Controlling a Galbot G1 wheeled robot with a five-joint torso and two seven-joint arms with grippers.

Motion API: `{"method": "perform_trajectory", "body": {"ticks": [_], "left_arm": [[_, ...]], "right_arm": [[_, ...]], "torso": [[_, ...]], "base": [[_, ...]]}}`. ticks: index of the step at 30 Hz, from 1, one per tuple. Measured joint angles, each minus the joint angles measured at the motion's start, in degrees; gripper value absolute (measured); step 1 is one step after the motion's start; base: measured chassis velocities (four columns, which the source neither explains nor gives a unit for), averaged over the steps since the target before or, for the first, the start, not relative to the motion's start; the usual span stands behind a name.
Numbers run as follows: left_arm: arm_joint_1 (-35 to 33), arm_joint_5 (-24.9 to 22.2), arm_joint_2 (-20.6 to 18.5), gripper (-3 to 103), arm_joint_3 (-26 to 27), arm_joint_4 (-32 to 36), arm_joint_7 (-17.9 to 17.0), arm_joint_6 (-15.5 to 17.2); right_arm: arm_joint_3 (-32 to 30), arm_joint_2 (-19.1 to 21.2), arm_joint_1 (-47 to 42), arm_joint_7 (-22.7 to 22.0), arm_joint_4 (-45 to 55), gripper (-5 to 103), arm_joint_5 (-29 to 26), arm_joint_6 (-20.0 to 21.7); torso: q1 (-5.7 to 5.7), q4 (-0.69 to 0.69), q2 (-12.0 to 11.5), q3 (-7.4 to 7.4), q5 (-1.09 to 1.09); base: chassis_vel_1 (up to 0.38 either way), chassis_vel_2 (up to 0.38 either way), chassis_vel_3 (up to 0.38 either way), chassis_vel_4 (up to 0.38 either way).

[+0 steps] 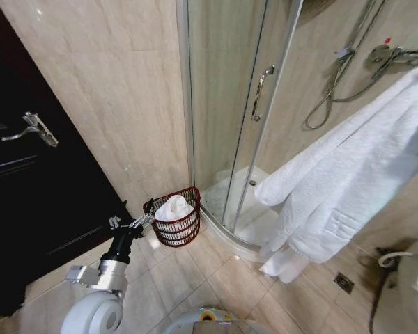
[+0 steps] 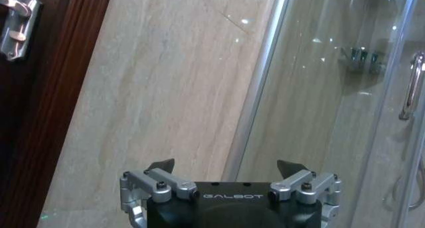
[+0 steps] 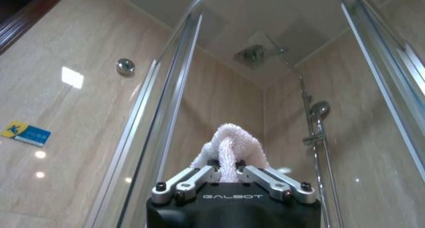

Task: Discard the used towel into the hamper.

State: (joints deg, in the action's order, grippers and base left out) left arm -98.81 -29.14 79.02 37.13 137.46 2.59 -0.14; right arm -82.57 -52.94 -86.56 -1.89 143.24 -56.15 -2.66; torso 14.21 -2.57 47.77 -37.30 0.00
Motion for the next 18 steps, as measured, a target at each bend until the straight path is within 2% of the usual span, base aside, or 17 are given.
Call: {"method": "perform_trajectory", "body": {"ticks": [18], "left_arm": [[0.00,0.00,0.00,100,0.00,0.00,0.00,0.00]], "right_arm": [[-5.13,-0.22,-0.87,1.09,0.01,7,-3.13,-0.88]], "torso": [[2.02,0.00,4.39,-2.36,0.00]], "base": [[0.000,0.000,0.000,0.000]]}}
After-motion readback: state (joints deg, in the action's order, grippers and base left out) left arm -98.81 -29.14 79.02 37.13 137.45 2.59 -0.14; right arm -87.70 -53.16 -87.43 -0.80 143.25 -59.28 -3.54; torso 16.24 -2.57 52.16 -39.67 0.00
